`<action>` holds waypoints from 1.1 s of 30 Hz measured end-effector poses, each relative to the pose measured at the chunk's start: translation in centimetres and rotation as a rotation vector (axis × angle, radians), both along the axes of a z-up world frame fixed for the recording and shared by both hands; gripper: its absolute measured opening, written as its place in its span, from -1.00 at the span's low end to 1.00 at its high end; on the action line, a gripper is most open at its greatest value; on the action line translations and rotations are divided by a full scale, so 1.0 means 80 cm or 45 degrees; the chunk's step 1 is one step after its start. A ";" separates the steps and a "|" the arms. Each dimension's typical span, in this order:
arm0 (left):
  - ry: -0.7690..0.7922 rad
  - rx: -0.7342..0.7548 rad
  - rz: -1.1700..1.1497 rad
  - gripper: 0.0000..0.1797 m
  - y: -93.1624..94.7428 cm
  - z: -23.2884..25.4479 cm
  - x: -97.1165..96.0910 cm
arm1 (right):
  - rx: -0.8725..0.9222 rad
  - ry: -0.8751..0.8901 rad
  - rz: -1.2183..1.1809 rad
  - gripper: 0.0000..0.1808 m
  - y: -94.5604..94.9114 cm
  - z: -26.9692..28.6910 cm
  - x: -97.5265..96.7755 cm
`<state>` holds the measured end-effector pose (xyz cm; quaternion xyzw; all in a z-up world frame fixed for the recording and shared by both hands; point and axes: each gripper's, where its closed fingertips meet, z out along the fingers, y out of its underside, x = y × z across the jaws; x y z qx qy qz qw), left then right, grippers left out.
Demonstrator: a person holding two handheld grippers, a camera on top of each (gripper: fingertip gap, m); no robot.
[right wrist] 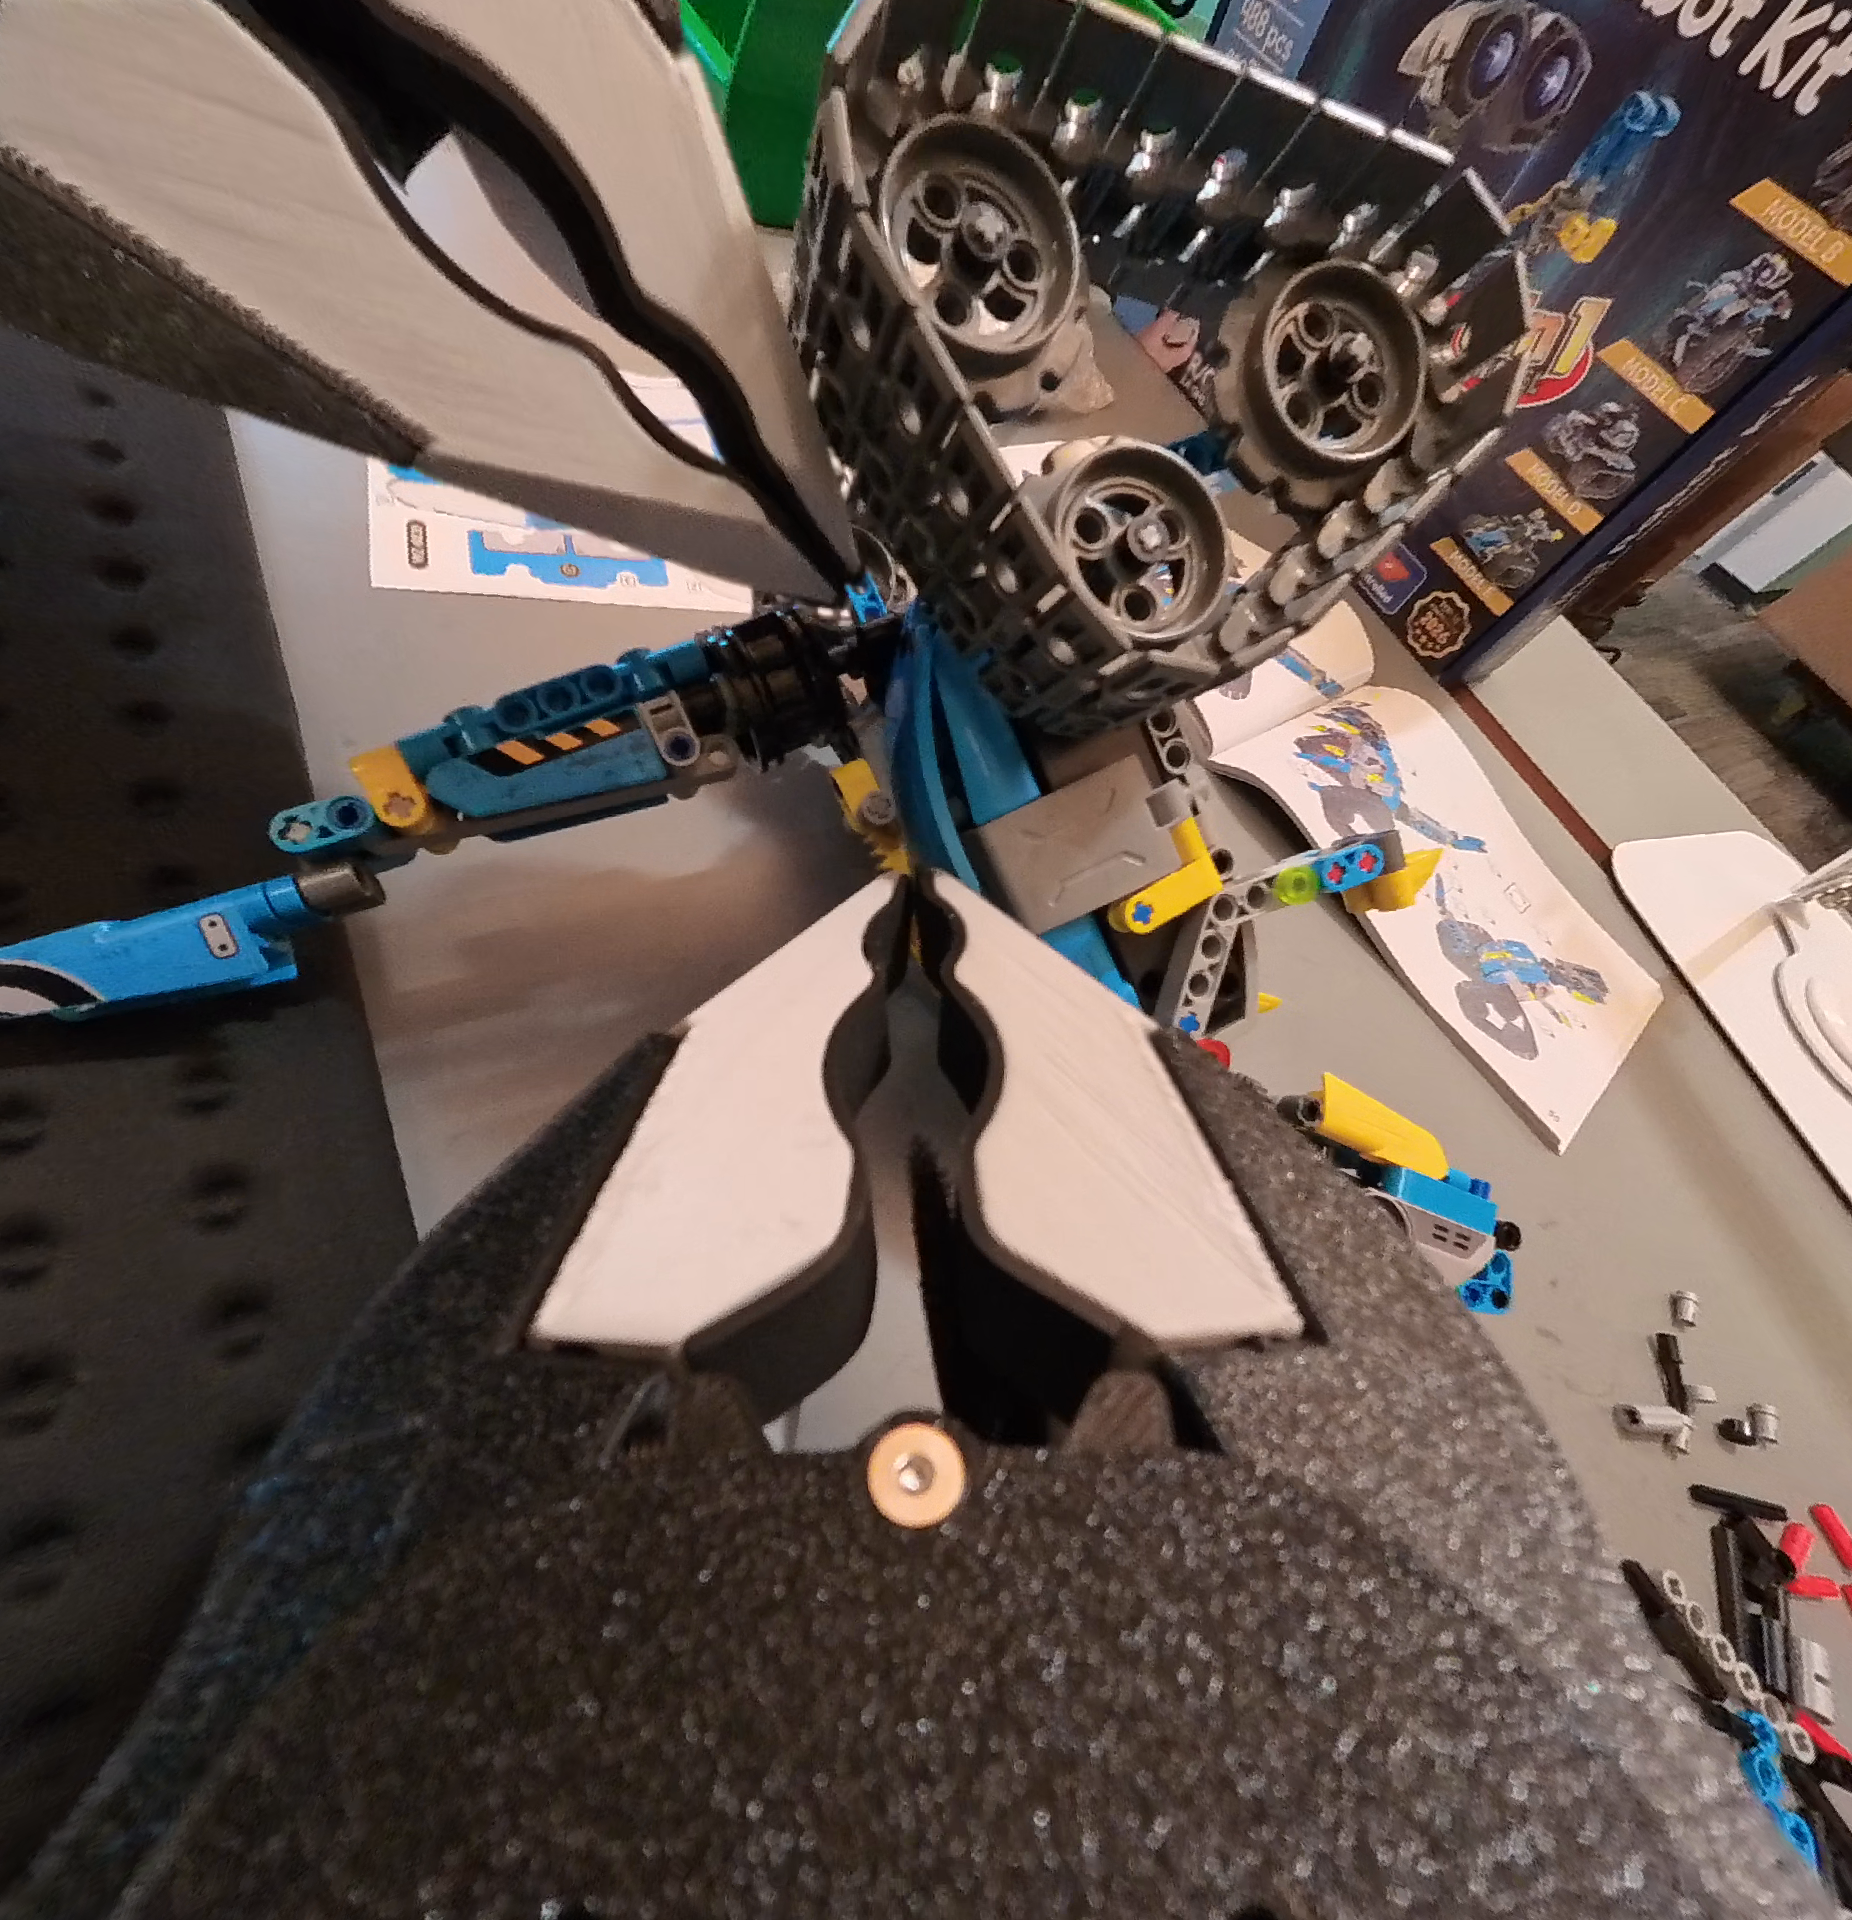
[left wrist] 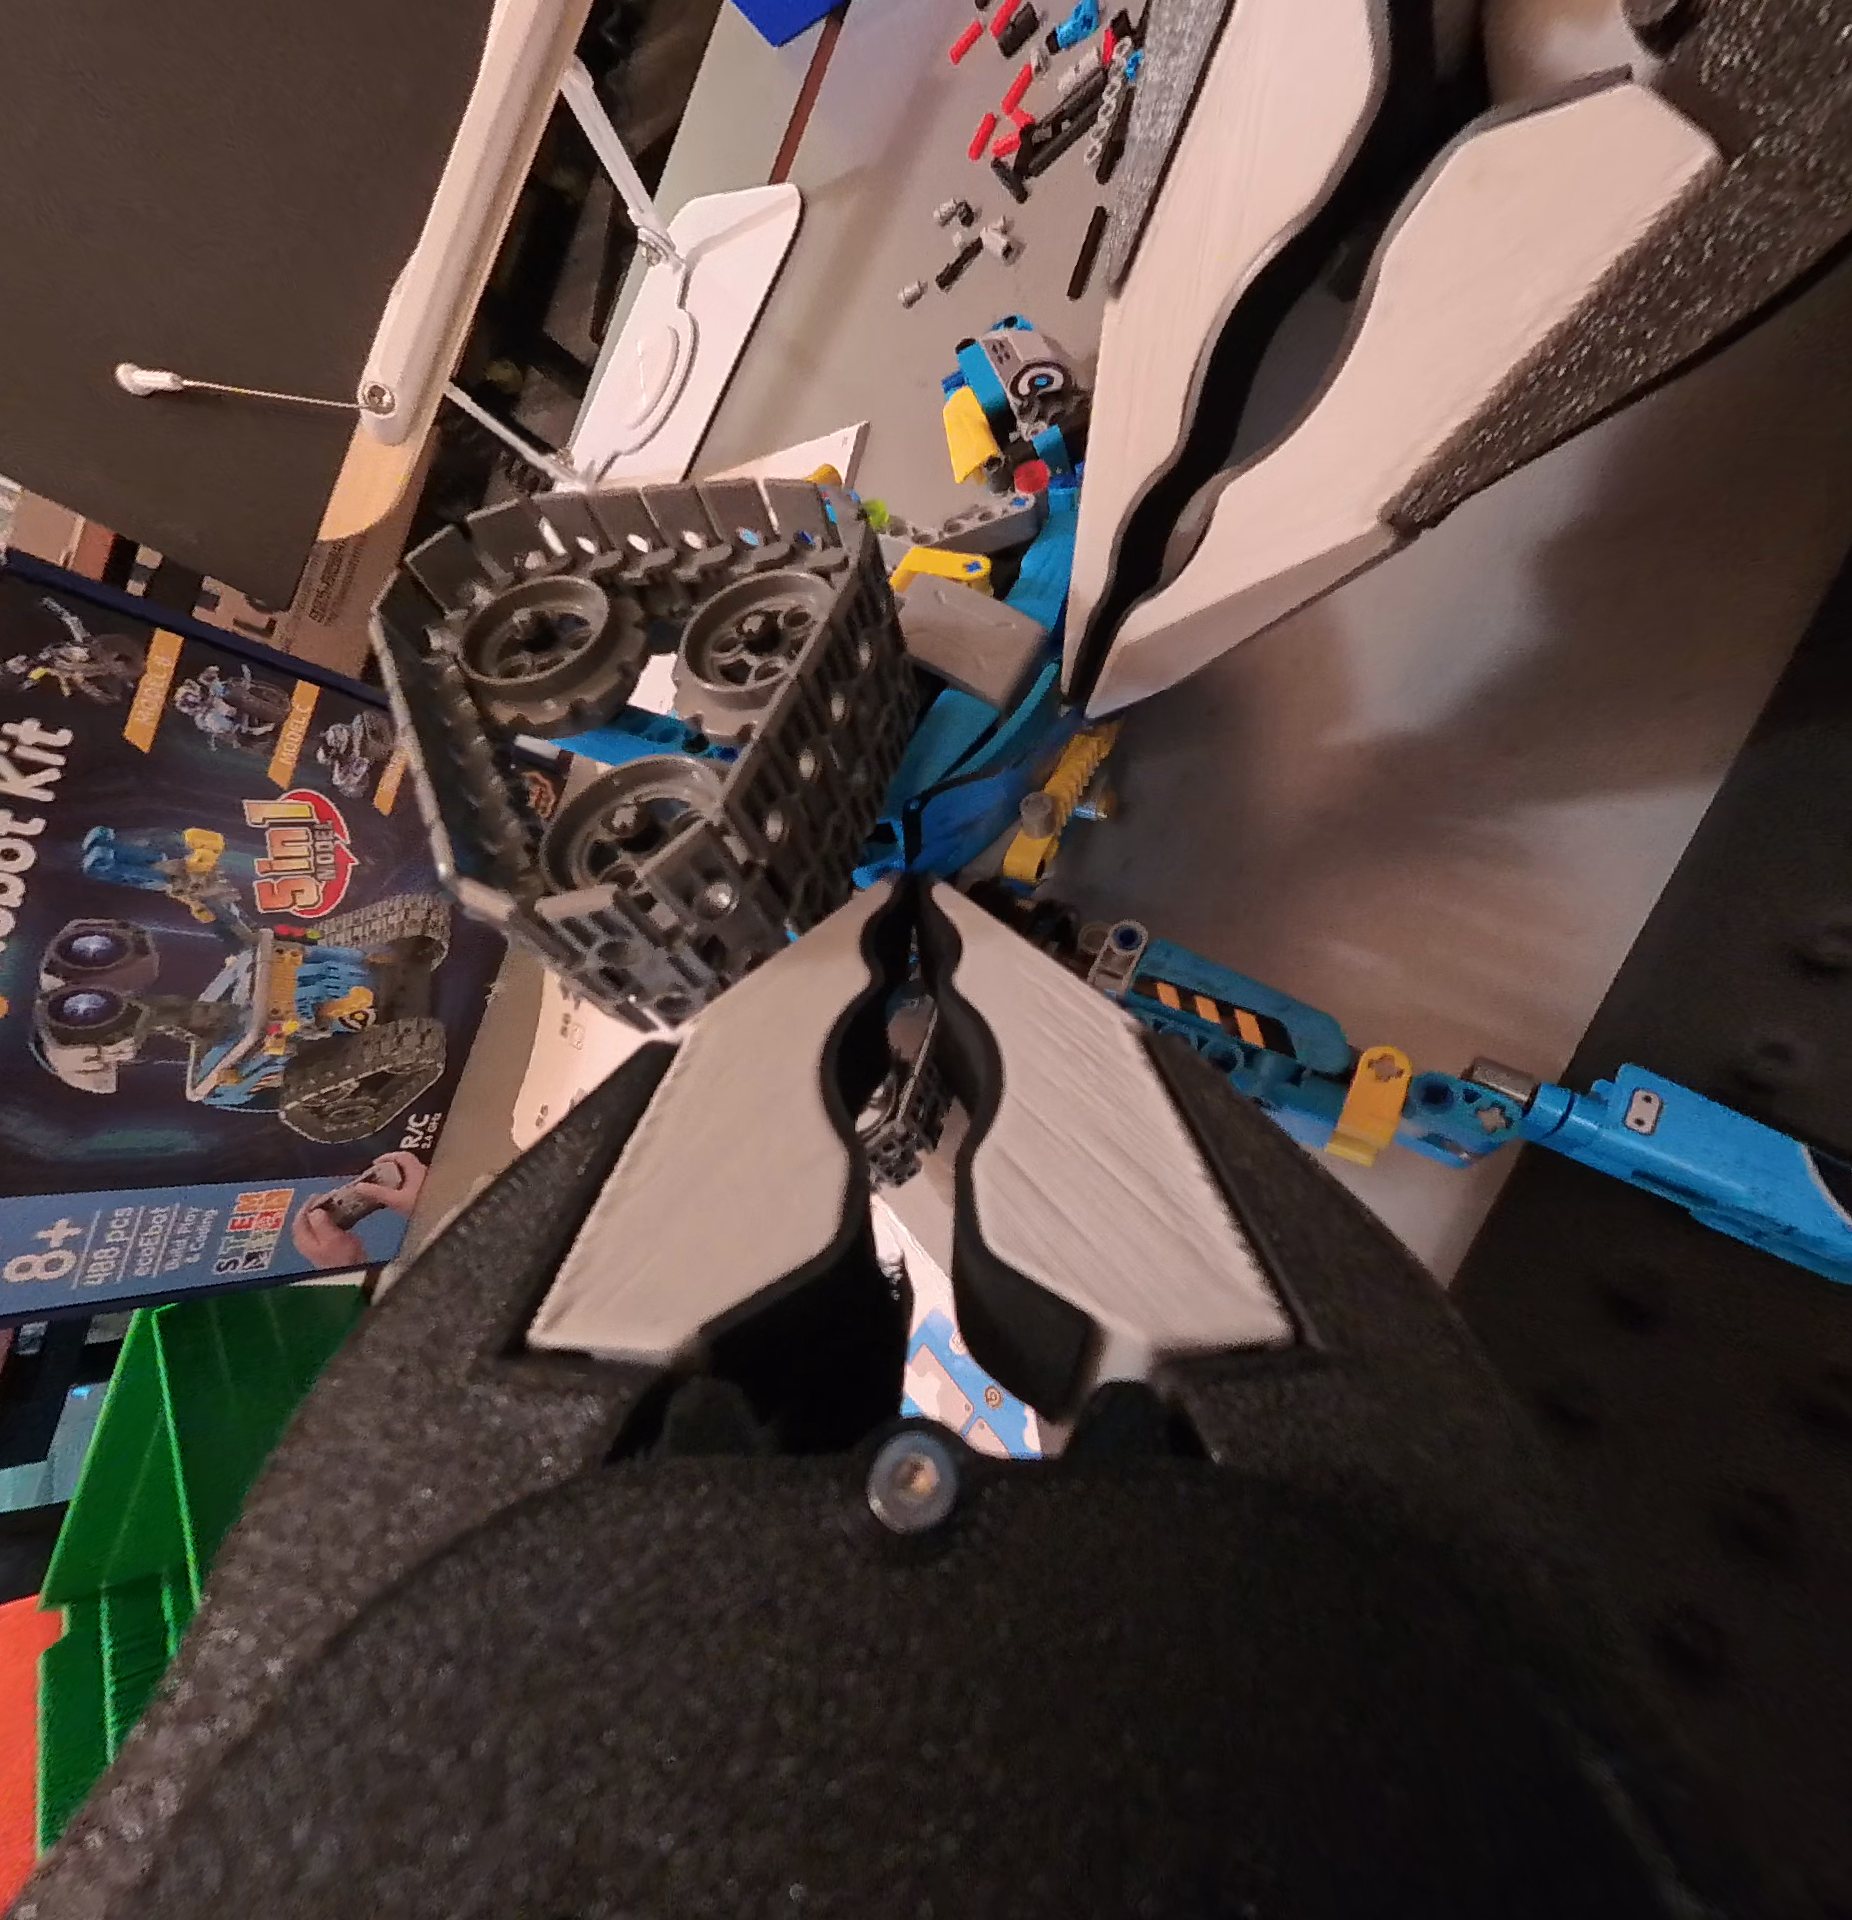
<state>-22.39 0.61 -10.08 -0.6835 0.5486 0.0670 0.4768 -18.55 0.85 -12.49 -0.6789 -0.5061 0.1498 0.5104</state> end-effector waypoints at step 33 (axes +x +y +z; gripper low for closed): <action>-0.325 -0.303 -0.177 -0.23 0.028 0.032 -0.014 | -0.248 0.170 0.003 -0.29 0.026 0.005 0.058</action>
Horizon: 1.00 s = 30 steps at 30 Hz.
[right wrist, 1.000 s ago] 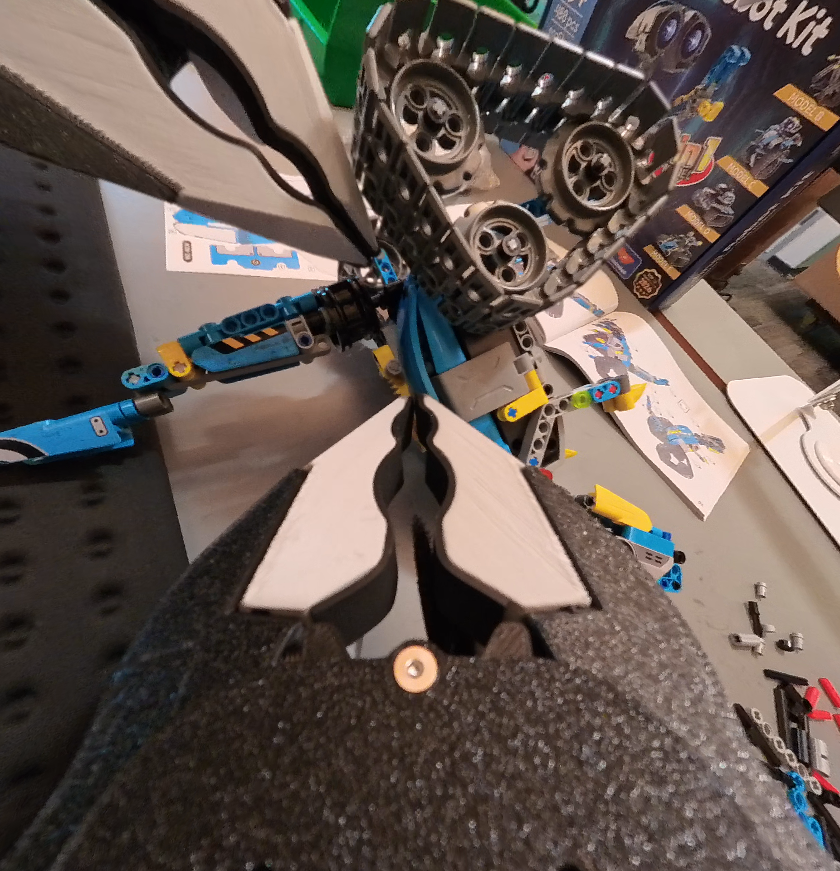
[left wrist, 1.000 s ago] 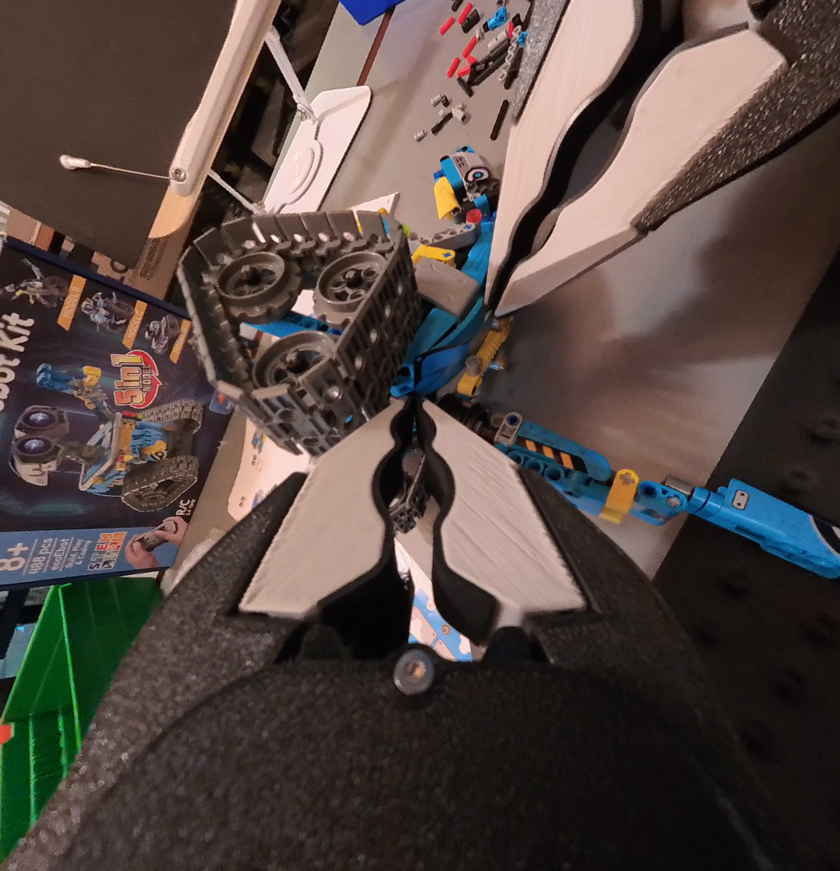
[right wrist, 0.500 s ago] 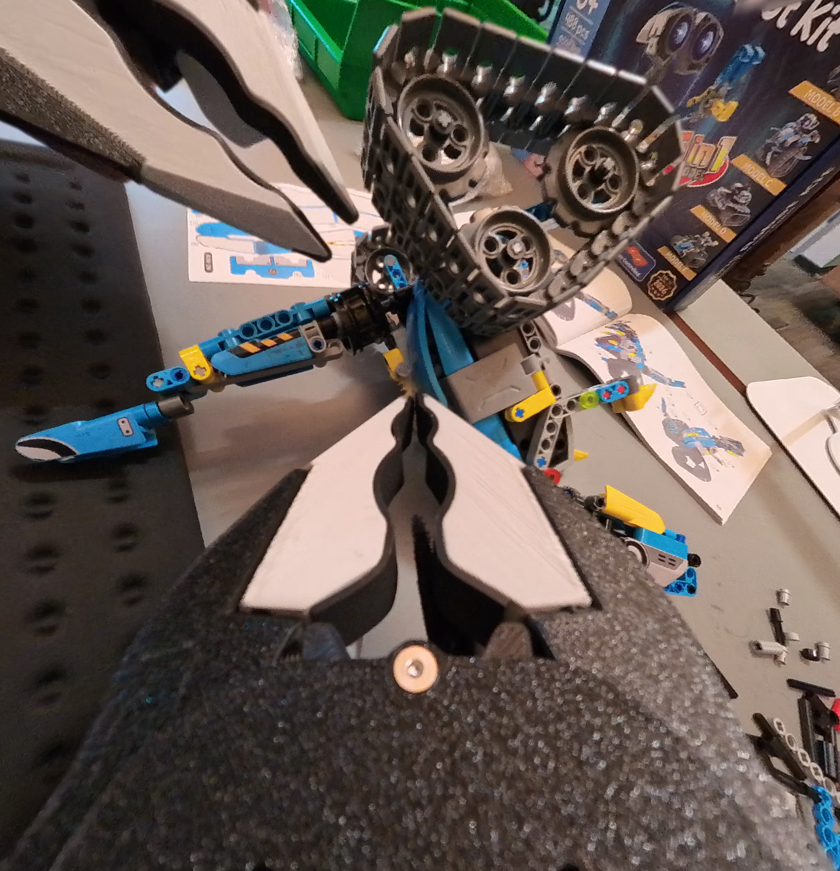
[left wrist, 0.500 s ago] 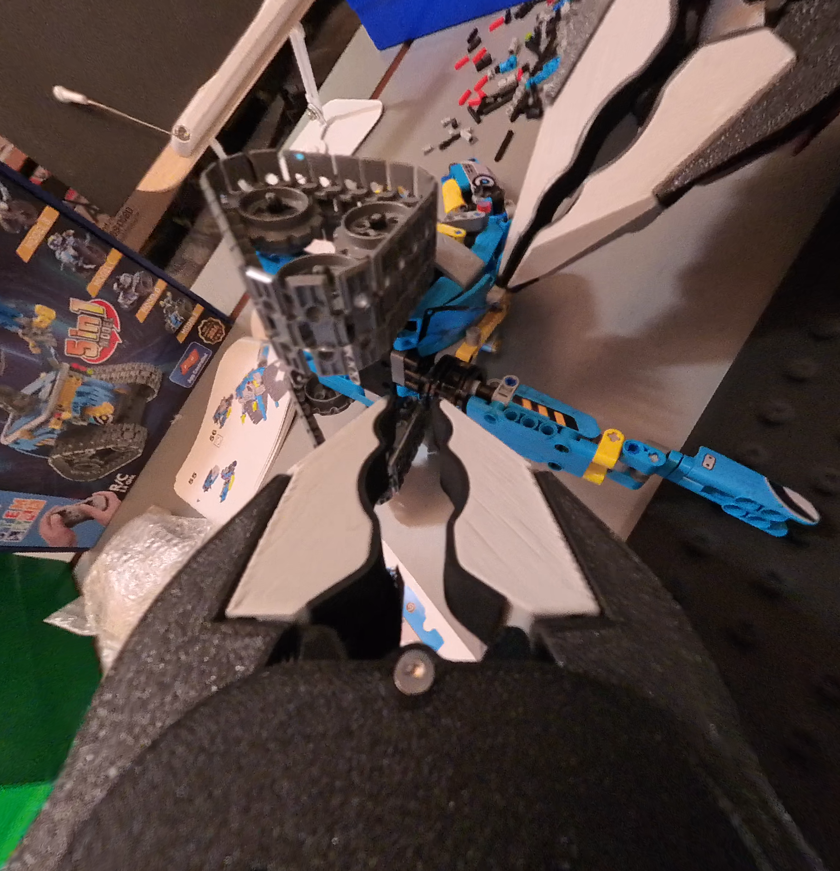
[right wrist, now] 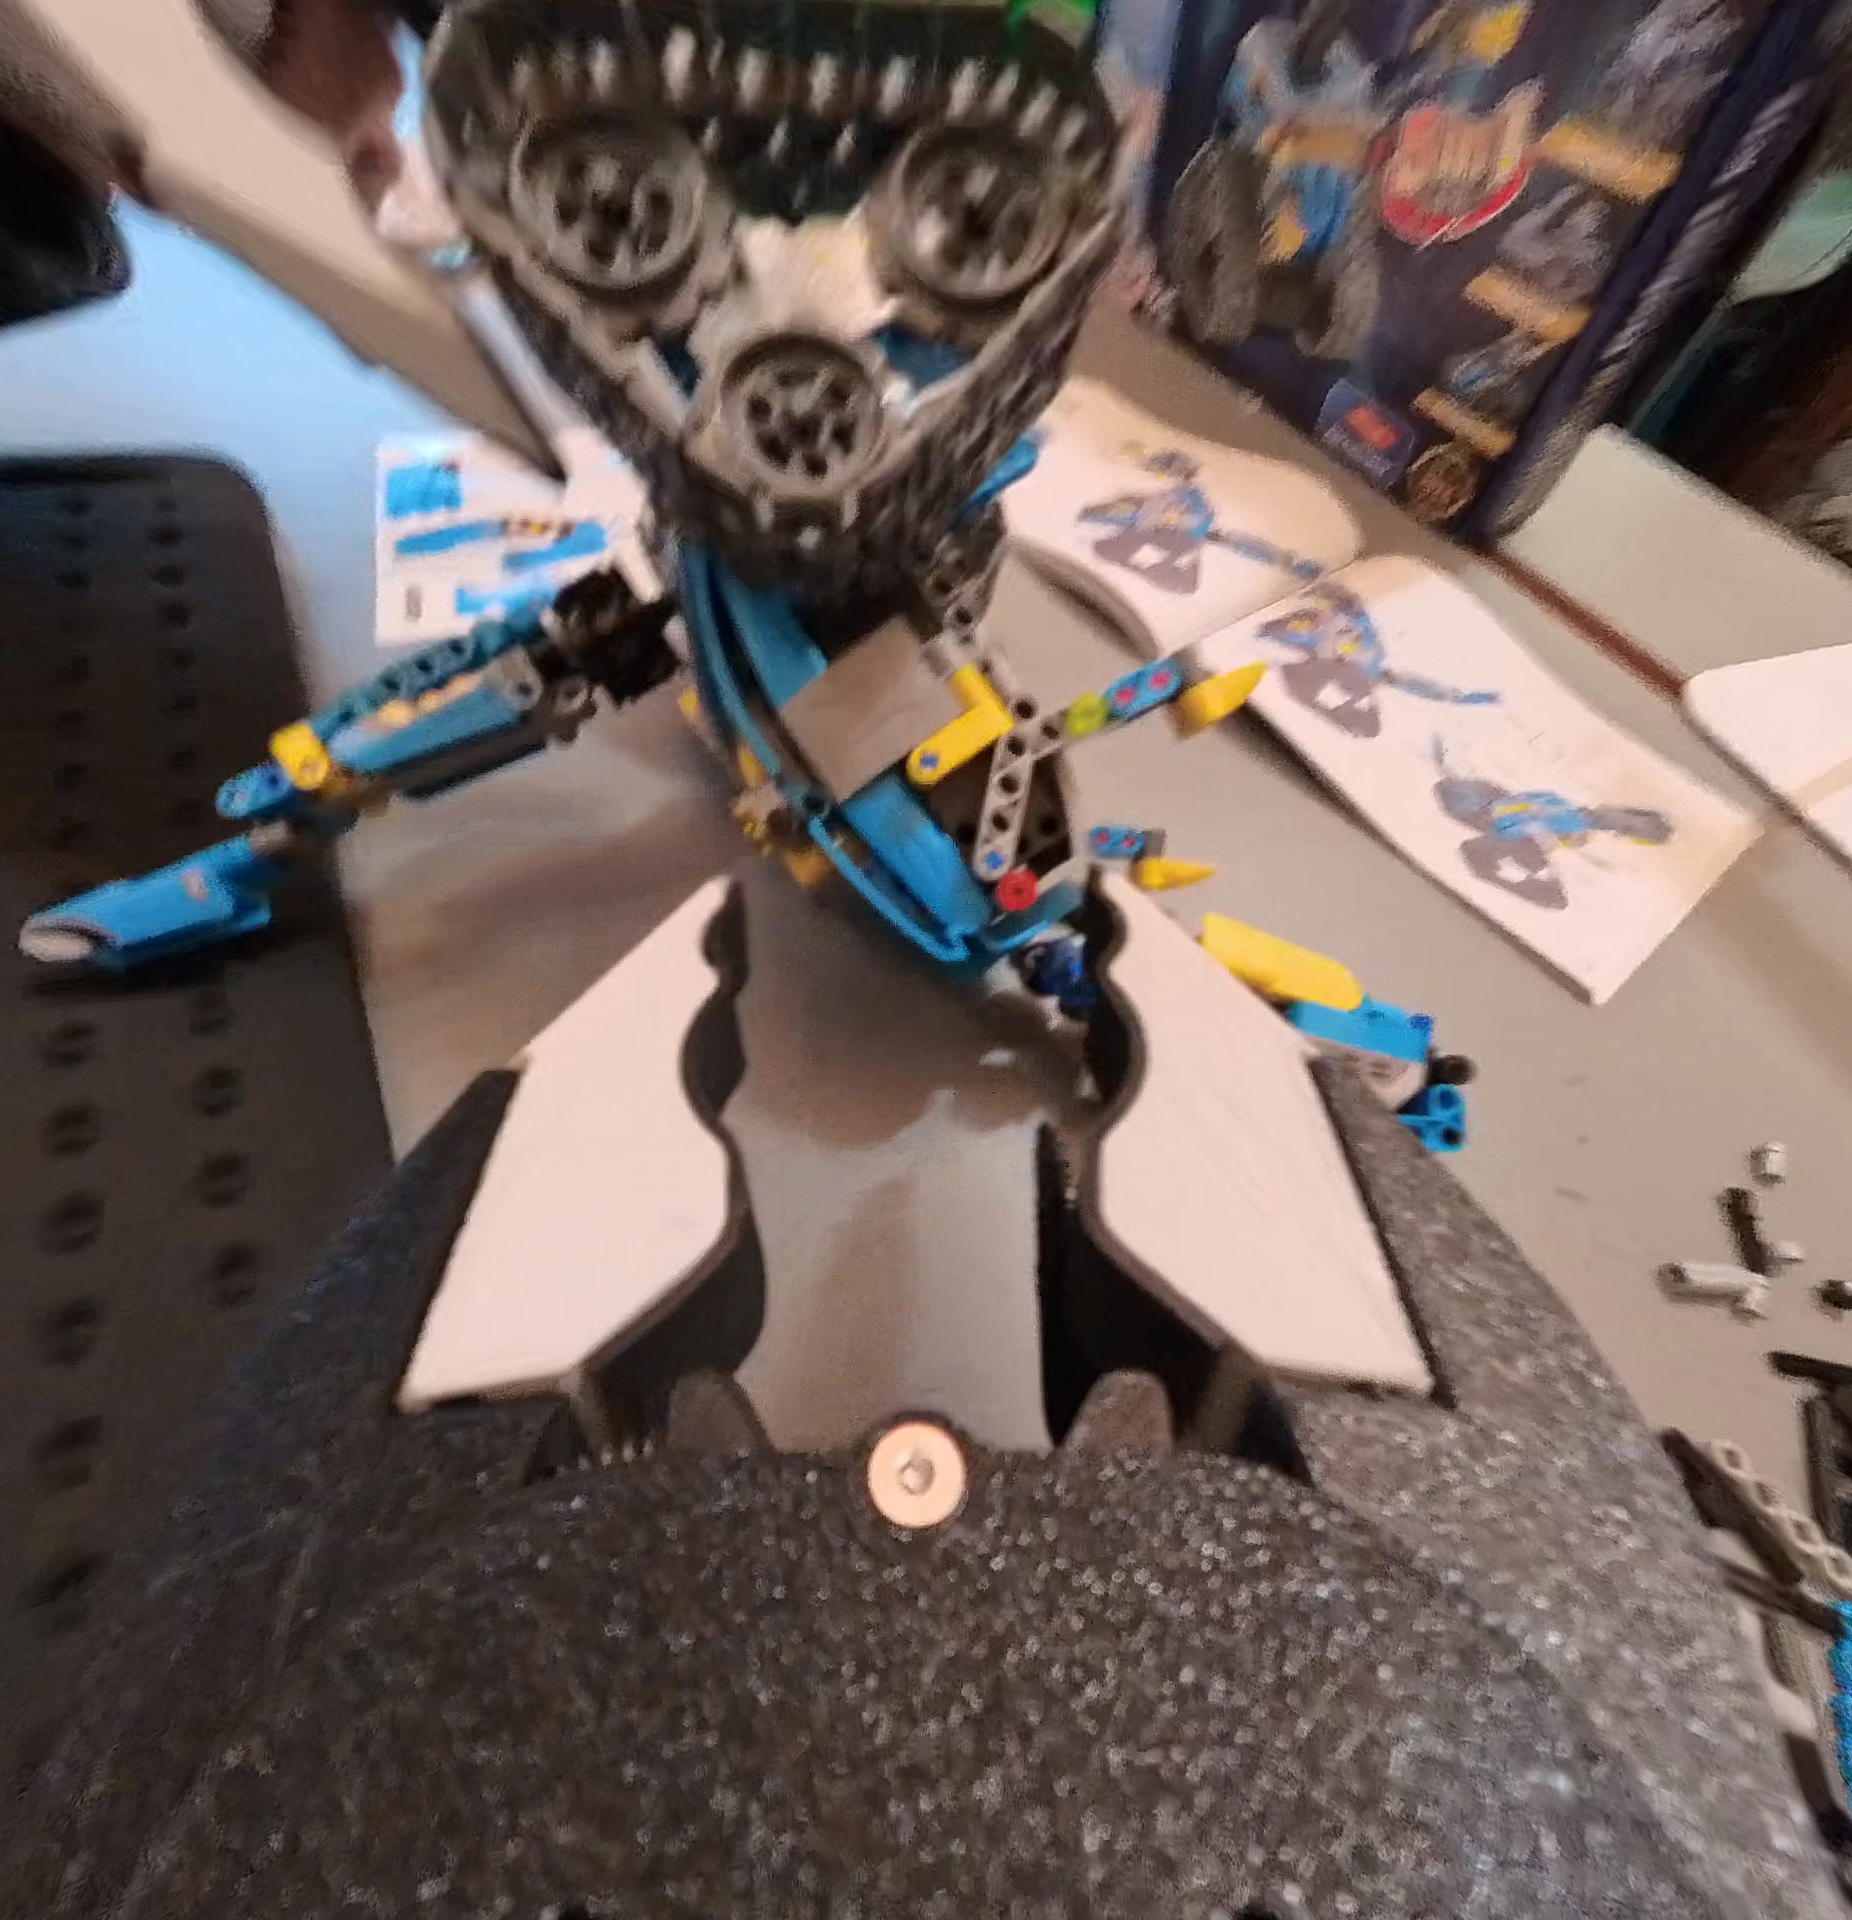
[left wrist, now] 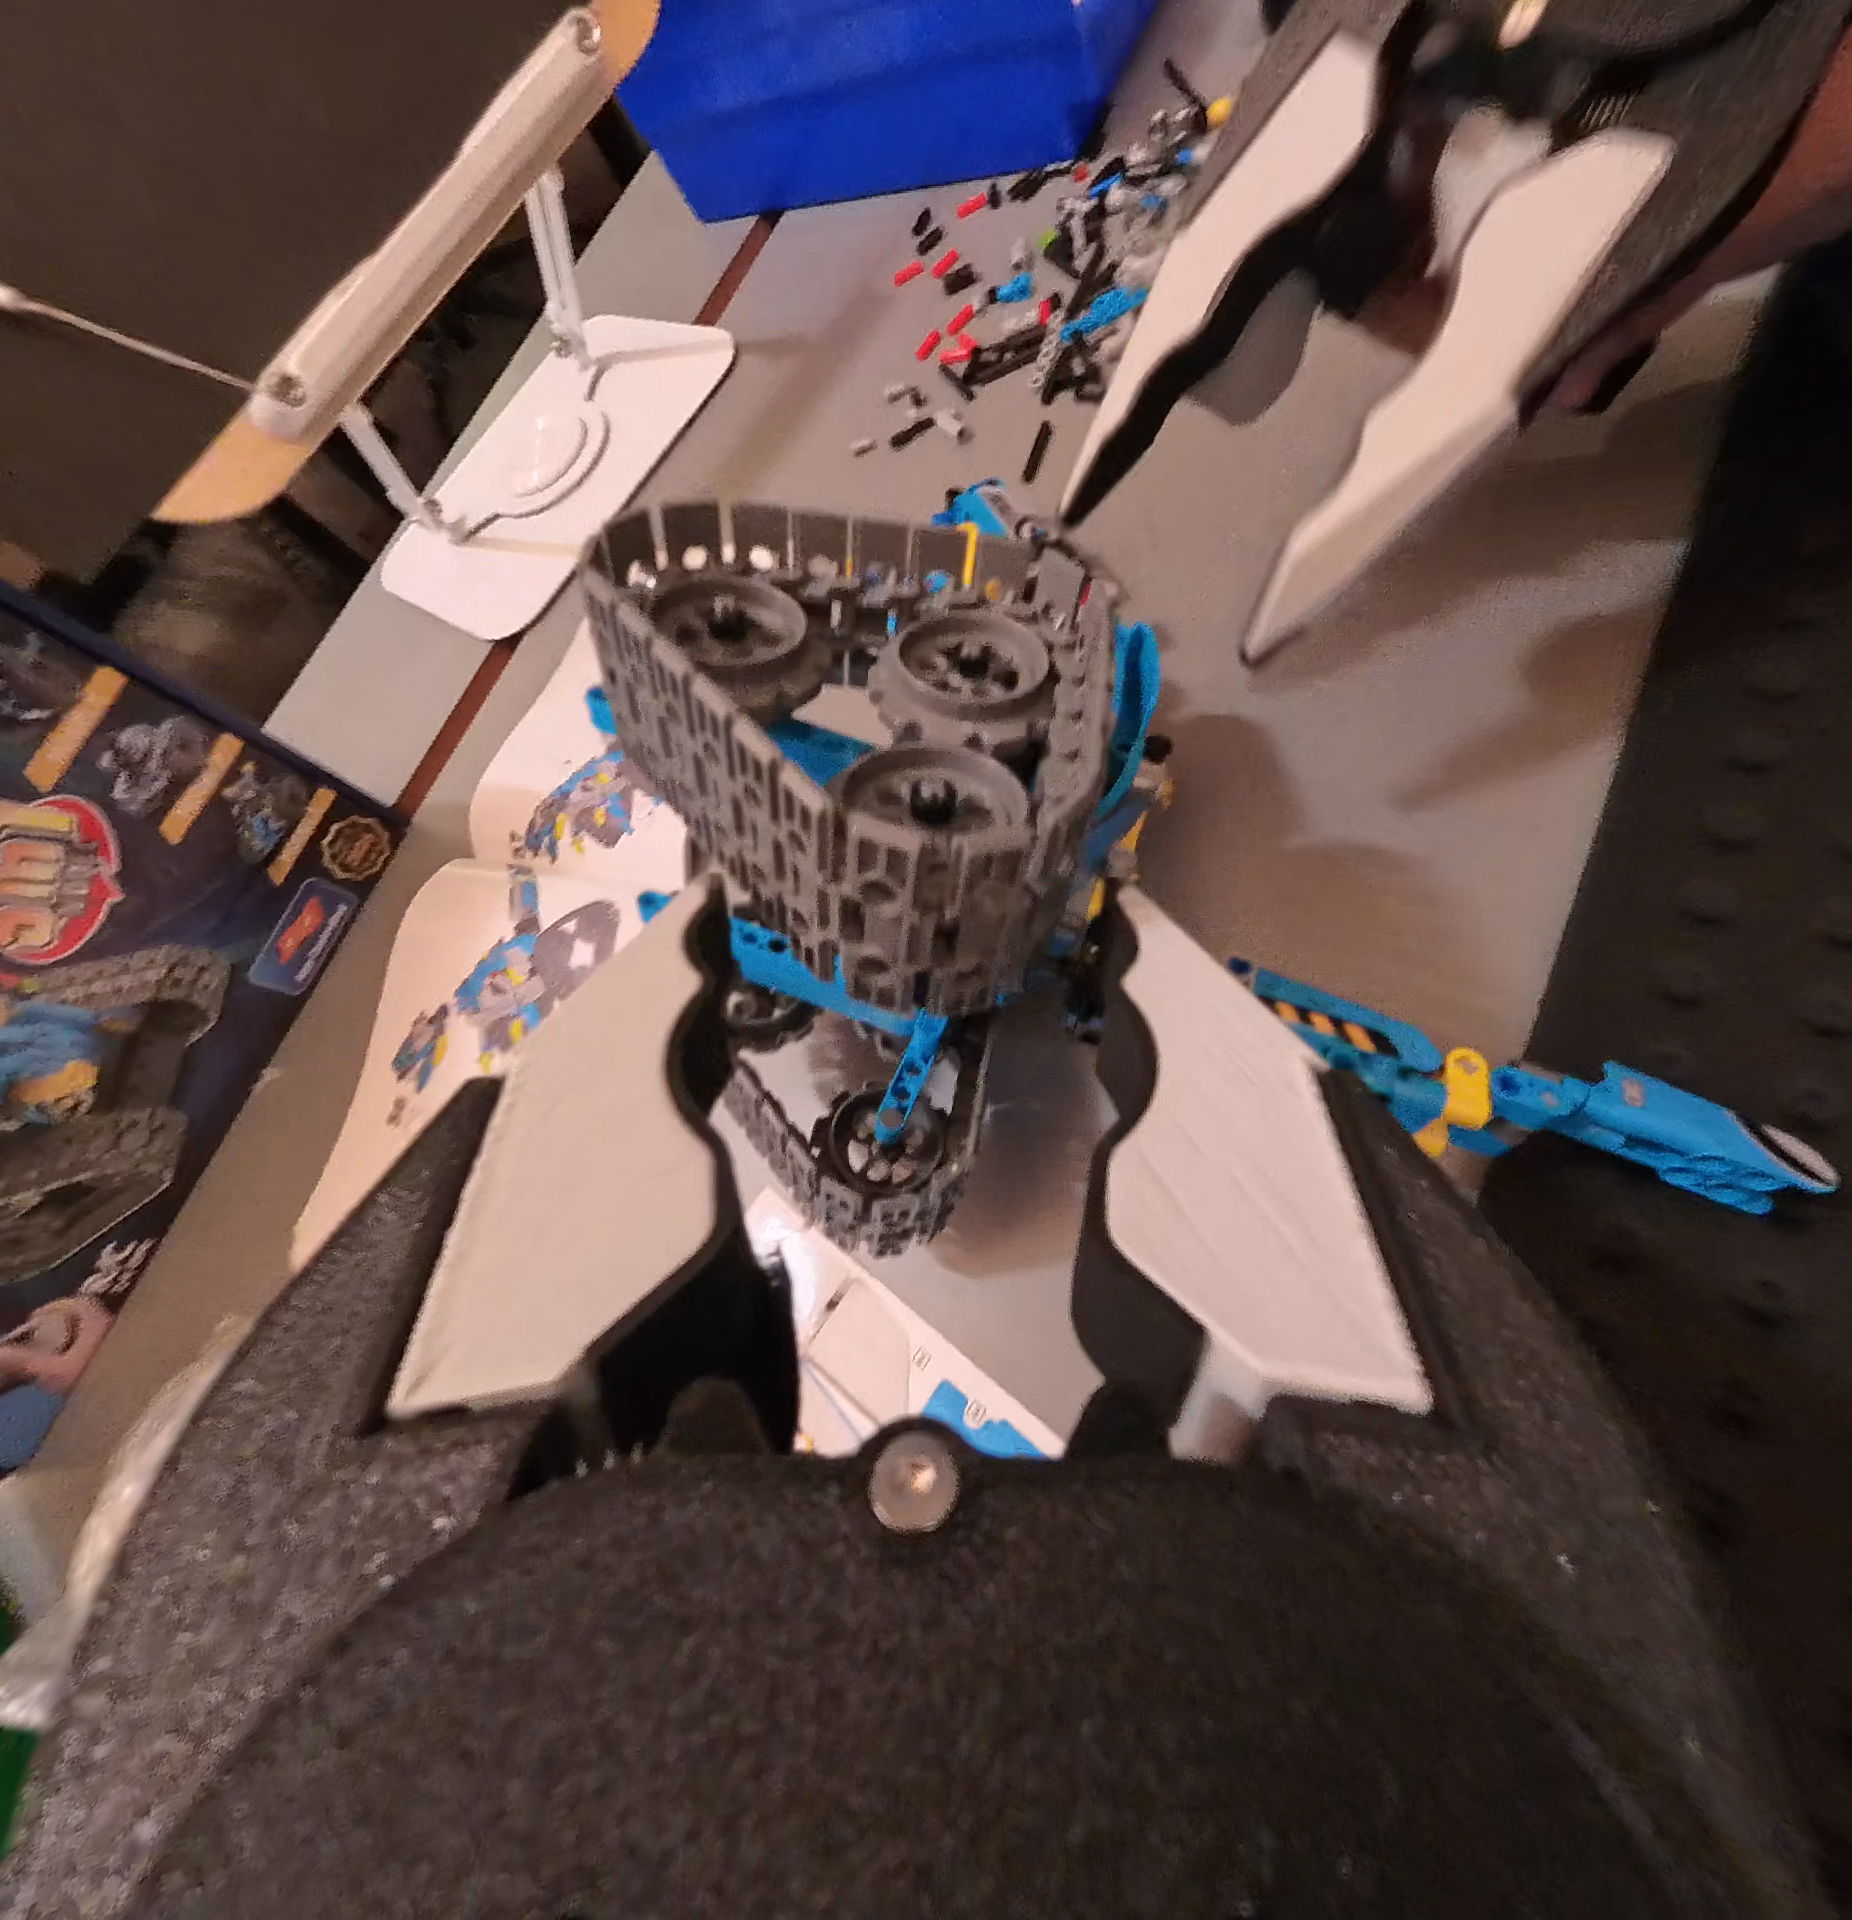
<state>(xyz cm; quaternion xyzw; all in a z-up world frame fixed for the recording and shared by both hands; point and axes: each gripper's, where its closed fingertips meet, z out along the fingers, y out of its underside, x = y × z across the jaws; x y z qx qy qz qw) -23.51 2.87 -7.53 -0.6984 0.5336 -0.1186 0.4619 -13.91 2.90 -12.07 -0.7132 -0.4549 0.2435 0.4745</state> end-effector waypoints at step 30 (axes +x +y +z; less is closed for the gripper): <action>-0.745 -1.581 0.696 -0.37 0.084 0.000 -0.035 | -0.089 0.092 -0.188 -0.27 0.034 -0.002 -0.030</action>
